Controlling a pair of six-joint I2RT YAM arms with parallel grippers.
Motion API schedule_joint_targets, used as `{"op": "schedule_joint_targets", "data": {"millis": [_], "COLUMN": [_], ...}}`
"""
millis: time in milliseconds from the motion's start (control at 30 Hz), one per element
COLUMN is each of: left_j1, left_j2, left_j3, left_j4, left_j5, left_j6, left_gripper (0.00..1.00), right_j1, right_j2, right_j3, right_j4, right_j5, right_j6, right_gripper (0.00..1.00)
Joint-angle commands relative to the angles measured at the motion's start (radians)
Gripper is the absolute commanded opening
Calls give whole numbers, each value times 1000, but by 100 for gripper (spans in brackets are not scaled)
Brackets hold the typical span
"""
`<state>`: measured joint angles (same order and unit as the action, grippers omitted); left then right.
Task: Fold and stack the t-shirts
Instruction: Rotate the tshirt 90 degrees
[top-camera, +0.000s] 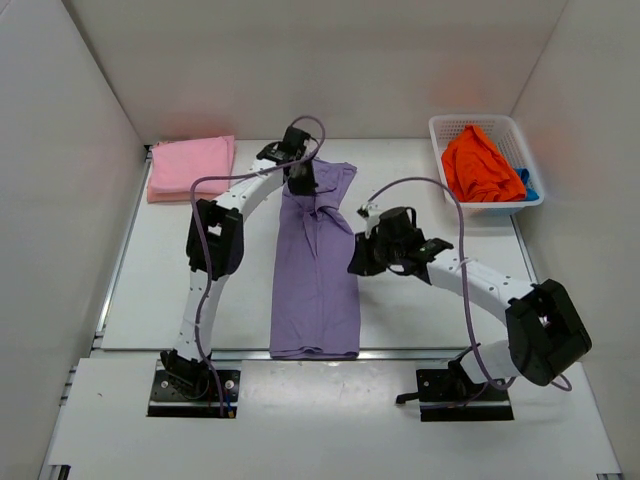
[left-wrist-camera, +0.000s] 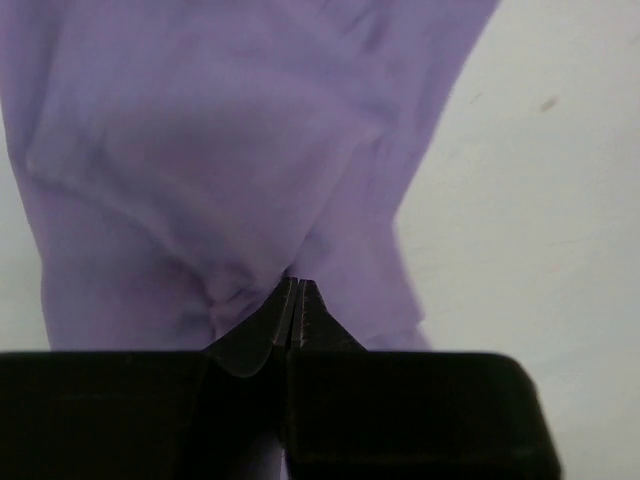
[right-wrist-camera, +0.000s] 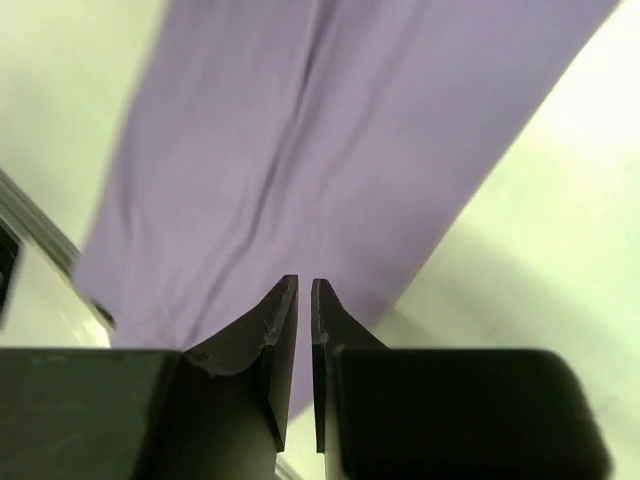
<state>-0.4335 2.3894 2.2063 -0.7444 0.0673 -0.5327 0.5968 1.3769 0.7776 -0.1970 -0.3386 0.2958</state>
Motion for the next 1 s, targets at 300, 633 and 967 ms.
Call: {"op": "schedule_joint_targets", "data": {"millis": [300,633,967], "left_j1": [-17,-53,-93], "left_j2": [114,208,289], "left_j3": [283,290,309], "left_j4": [-36,13,-15], "left_j5": [-31,-50,-124], "left_j6": [22,10,28], "left_gripper": [0,0,0], "right_j1": [-12,-5,-14], "right_j2": [59,39,-4], "right_j3": [83,43,-46], "right_j4": [103,123,185], "right_j5": [-31,-34,-57], "right_j6": [34,55,115], "right_gripper": [6,5,5]}}
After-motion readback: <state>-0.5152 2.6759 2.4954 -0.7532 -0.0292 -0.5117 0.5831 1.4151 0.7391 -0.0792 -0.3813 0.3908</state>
